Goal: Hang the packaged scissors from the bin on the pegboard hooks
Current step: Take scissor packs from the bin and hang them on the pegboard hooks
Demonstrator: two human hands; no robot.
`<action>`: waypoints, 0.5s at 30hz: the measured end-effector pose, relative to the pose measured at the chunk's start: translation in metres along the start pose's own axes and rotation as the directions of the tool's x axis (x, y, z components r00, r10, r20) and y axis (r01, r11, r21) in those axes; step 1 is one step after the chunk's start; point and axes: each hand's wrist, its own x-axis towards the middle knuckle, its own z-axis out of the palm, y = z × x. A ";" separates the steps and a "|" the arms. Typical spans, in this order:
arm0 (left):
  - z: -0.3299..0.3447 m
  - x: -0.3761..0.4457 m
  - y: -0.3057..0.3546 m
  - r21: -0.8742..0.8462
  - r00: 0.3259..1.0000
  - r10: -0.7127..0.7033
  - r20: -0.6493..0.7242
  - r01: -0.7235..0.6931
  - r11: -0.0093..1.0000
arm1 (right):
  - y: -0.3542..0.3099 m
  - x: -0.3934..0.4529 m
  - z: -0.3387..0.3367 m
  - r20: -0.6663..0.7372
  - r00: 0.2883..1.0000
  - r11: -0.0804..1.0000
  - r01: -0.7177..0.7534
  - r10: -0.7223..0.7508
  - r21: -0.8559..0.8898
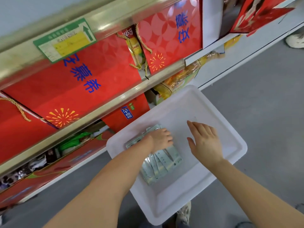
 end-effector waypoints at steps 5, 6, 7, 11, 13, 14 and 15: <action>-0.011 -0.025 -0.001 -0.234 0.964 -0.225 -0.138 0.189 0.954 | 0.003 0.006 0.002 0.038 0.999 1.000 0.009 -0.009 0.009; -0.013 -0.035 0.003 -0.306 0.940 -0.302 -0.161 0.243 0.920 | 0.004 0.008 0.001 0.045 0.999 1.000 0.014 -0.014 0.009; -0.016 -0.044 0.008 -0.393 0.906 -0.391 -0.160 0.305 0.868 | 0.005 0.010 0.001 0.048 0.999 1.000 0.023 -0.023 0.009; -0.036 -0.082 0.030 -0.708 0.701 -0.703 0.120 0.557 0.435 | 0.009 0.018 0.000 0.082 0.993 0.996 0.089 -0.088 -0.002; -0.048 -0.100 0.043 -0.830 0.525 -0.805 0.274 0.552 0.078 | 0.012 0.021 0.003 0.132 0.981 0.989 0.146 -0.144 -0.003; -0.055 -0.109 0.051 -0.877 0.436 -0.830 0.348 0.463 -0.125 | 0.013 0.022 0.006 0.175 0.965 0.980 0.199 -0.195 -0.008; -0.058 -0.118 0.059 -0.899 0.353 -0.841 0.409 0.315 -0.305 | 0.015 0.023 0.012 0.232 0.935 0.960 0.279 -0.266 -0.021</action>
